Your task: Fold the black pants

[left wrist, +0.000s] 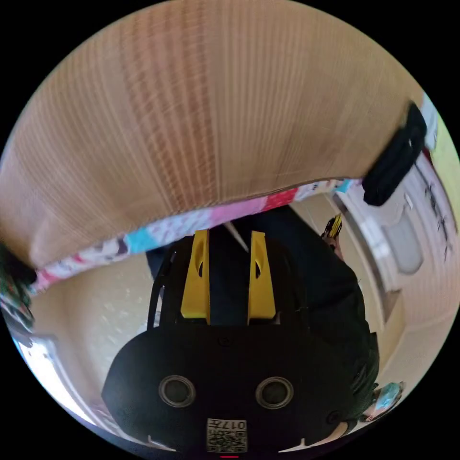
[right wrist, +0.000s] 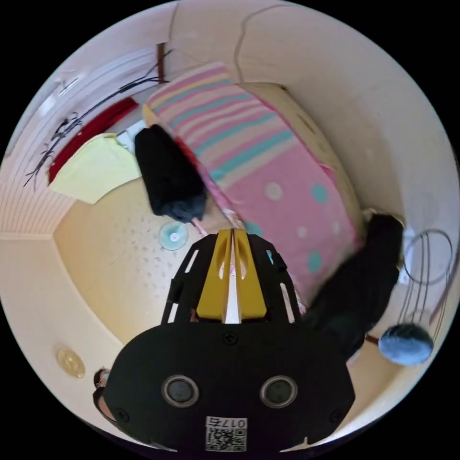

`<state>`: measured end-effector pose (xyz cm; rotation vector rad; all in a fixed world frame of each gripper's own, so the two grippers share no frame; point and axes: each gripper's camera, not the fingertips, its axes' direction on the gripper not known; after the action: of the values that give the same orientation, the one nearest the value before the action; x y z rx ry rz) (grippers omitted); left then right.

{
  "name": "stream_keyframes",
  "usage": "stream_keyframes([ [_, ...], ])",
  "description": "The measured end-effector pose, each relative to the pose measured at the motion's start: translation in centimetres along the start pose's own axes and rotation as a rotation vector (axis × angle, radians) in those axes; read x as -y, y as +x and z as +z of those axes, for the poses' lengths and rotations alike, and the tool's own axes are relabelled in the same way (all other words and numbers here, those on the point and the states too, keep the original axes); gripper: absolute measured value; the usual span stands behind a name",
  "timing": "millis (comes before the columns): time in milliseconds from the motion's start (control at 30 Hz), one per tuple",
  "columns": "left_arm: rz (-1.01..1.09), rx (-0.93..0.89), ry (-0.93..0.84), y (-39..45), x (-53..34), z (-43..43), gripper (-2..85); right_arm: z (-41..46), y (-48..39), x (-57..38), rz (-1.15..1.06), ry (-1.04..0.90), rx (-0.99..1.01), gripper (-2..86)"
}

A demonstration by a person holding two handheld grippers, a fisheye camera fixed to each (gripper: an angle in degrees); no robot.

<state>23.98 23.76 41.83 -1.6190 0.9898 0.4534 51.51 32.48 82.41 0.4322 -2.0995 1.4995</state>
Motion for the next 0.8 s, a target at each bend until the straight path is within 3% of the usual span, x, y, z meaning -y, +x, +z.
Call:
stream_keyframes([
  [133,-0.288,-0.412,0.301,-17.1,-16.5,1.9,12.0,-0.2,5.6,-5.4,0.136,0.176,0.069,3.3],
  [200,-0.385,-0.651,0.505,-22.6,-24.8,5.3,10.8,1.8,7.0,-7.3,0.132,0.33,0.281,4.3],
  [300,-0.4,-0.88,0.669,-24.1,-30.2,10.2,10.6,6.8,6.3,-6.5,0.088,0.397,0.531,7.2],
  [400,-0.364,-1.027,0.745,-22.0,-31.5,13.8,10.7,12.8,1.7,-3.2,-0.004,0.281,0.533,10.9],
  [567,-0.269,-1.127,0.781,-15.7,-30.2,14.8,11.2,21.5,-6.3,1.8,-0.144,0.086,0.541,20.1],
  [800,-0.109,-1.001,0.761,-7.6,-28.2,9.0,11.3,23.6,-5.7,6.8,-0.058,0.181,0.517,25.4],
])
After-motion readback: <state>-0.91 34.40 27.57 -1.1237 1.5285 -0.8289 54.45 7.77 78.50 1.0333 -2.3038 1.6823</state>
